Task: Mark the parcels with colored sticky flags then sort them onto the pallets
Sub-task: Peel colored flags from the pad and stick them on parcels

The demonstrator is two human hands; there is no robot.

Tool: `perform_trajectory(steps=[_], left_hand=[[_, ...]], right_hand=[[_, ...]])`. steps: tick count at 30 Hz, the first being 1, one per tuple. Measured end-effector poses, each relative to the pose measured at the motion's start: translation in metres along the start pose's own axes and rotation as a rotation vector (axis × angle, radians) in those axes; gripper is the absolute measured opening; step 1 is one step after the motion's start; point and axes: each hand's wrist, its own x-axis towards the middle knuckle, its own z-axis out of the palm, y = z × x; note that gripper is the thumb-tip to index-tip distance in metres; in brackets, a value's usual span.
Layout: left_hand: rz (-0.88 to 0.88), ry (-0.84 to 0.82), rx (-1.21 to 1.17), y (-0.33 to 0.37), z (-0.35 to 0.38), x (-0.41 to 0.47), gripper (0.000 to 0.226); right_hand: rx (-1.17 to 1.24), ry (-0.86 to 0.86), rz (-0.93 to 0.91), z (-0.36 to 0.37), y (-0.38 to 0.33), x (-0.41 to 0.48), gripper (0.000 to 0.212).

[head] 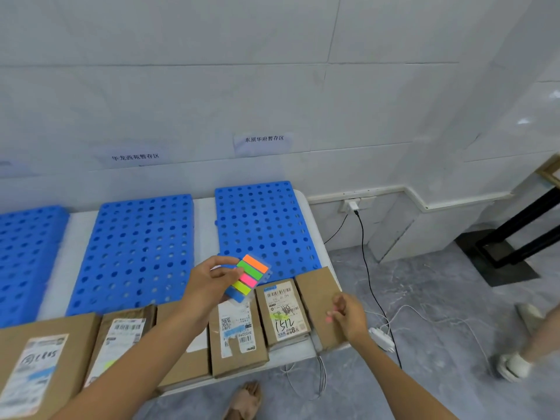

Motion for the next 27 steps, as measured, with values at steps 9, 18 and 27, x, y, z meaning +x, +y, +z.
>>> perform_trajectory(steps=[9, 18, 27], left_hand=[[0.024, 0.067, -0.082, 0.011, -0.063, -0.016, 0.012], [0.125, 0.046, -0.190, 0.031, -0.204, -0.038, 0.030], [0.158, -0.125, -0.492, 0.037, -0.395, -0.066, 0.036]], right_hand=[[-0.126, 0.081, -0.275, -0.011, -0.081, -0.008, 0.021], [0.077, -0.233, -1.141, 0.062, -0.355, -0.132, 0.026], [-0.264, -0.275, -1.576, 0.204, -0.503, -0.209, 0.032]])
